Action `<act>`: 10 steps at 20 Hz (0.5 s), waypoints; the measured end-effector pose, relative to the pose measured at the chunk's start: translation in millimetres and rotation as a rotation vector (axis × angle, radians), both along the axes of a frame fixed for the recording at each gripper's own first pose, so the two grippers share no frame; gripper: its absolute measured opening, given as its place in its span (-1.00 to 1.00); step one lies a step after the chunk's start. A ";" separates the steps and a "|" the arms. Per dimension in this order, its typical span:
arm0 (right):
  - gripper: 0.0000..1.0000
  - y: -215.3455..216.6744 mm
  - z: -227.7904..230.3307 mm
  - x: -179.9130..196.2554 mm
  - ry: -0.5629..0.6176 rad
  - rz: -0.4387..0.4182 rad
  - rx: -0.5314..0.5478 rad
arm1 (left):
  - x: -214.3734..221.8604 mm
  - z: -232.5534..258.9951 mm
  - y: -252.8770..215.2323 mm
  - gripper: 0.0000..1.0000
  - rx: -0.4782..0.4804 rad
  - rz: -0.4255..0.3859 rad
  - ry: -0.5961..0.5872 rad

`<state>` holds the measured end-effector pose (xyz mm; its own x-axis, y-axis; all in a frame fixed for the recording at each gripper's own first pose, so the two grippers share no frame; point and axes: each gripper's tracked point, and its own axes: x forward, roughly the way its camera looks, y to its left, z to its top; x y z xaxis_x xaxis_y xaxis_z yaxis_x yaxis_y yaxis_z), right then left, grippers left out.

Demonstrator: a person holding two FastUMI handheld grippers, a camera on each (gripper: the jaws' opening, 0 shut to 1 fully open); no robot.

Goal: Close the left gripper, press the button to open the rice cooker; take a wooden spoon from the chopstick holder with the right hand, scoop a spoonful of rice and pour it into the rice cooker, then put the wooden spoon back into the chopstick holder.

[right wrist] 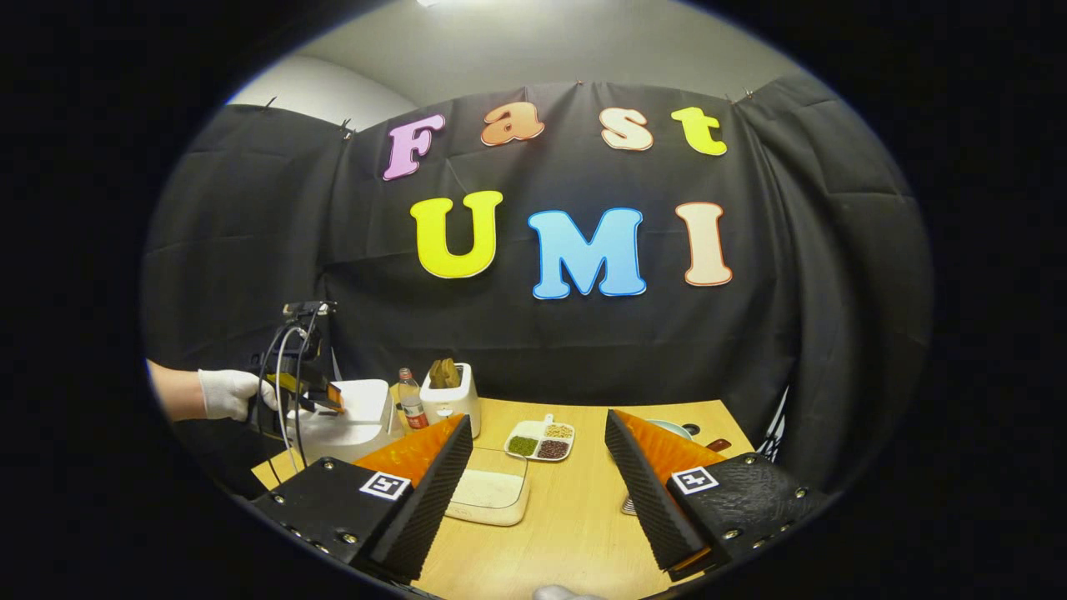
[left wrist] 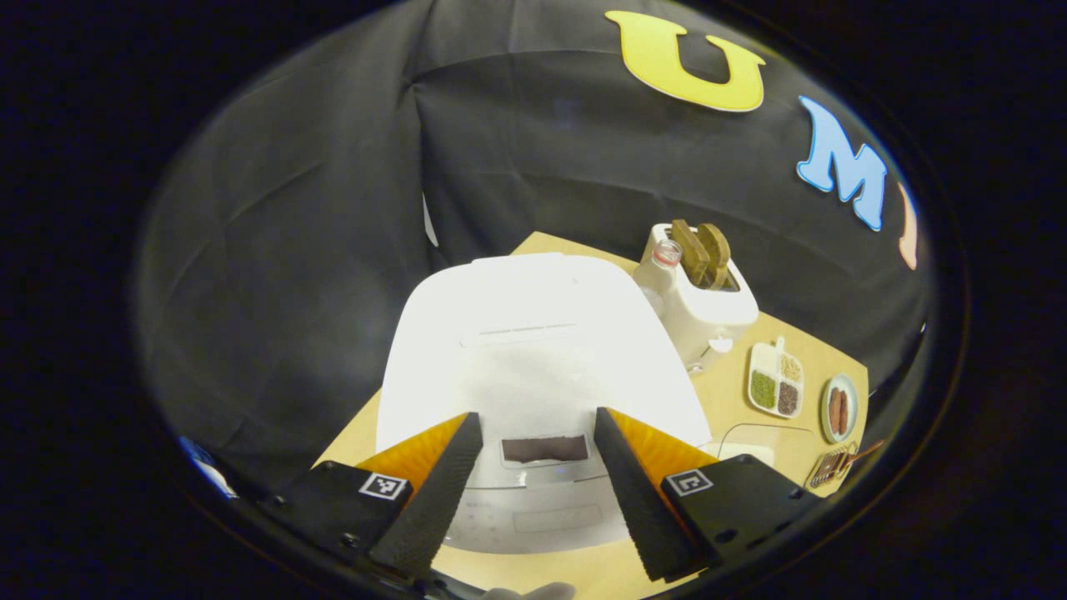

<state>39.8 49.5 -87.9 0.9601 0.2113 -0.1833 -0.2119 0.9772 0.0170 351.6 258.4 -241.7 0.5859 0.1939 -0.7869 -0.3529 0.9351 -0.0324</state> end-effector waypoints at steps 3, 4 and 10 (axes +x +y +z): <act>0.96 5.7 -4.2 1.1 0.021 0.003 0.032 | -4.3 -2.1 -2.5 0.99 0.000 -0.009 0.021; 0.96 3.9 -4.2 3.3 0.018 -0.002 0.031 | -0.9 -6.1 -1.3 1.00 0.004 -0.015 0.025; 0.96 11.7 -4.9 7.3 0.030 0.010 0.067 | -6.7 -7.0 1.4 1.00 0.017 -0.004 0.013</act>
<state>47.1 61.1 -92.7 0.9522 0.2334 -0.1968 -0.2199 0.9715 0.0883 344.9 259.8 -248.7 0.5763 0.2054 -0.7910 -0.3497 0.9368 -0.0116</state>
